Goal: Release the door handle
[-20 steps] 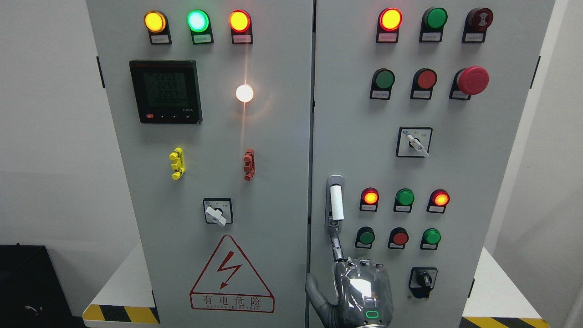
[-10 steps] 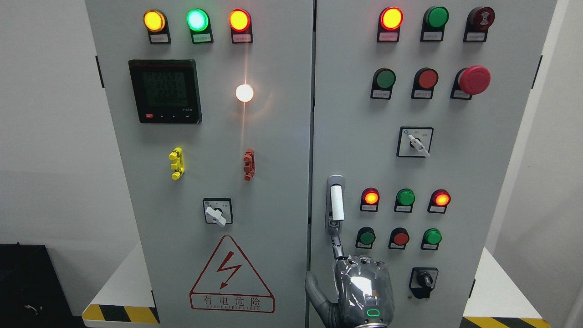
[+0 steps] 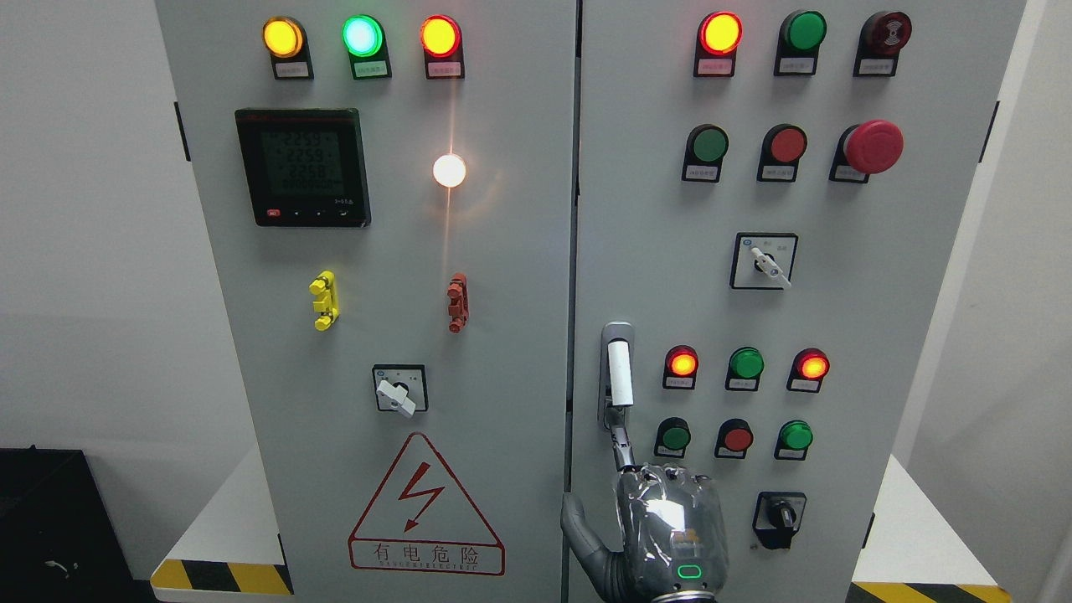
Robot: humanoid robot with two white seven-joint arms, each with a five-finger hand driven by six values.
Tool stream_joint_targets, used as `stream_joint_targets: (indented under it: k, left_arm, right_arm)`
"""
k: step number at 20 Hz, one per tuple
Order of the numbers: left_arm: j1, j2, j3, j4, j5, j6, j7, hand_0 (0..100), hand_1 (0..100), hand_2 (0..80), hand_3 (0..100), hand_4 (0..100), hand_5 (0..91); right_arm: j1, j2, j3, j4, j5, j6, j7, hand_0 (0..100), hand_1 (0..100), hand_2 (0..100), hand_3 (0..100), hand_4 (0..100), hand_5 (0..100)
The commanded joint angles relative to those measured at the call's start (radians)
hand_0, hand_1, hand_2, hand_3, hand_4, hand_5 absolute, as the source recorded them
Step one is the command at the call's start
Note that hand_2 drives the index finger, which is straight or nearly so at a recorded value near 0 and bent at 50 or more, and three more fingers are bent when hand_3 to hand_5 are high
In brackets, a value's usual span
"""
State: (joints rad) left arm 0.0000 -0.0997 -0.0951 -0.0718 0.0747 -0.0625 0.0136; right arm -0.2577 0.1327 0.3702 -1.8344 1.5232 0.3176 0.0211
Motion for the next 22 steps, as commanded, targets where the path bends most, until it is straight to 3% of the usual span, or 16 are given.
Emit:
stream_joint_targets:
  k: [1, 9, 22]
  left_arm:
    - [0.017, 0.0, 0.0, 0.0, 0.001, 0.0, 0.0, 12, 56, 0.0, 0, 0, 0.0]
    - [0.017, 0.0, 0.0, 0.001, -0.001, 0.0, 0.0, 12, 56, 0.0, 0, 0, 0.0]
    - [0.017, 0.0, 0.0, 0.0, -0.001, 0.0, 0.0, 12, 56, 0.0, 0, 0, 0.0]
  right_arm:
    - [0.0, 0.001, 0.003, -0.017, 0.0, 0.0, -0.001, 46, 18, 9, 100, 97, 100]
    - [0.003, 0.001, 0.001, -0.028, -0.001, -0.002, -0.003, 46, 18, 36, 100, 97, 100]
    - [0.003, -0.001, -0.01, -0.063, -0.003, -0.011, -0.001, 49, 19, 53, 100, 97, 100]
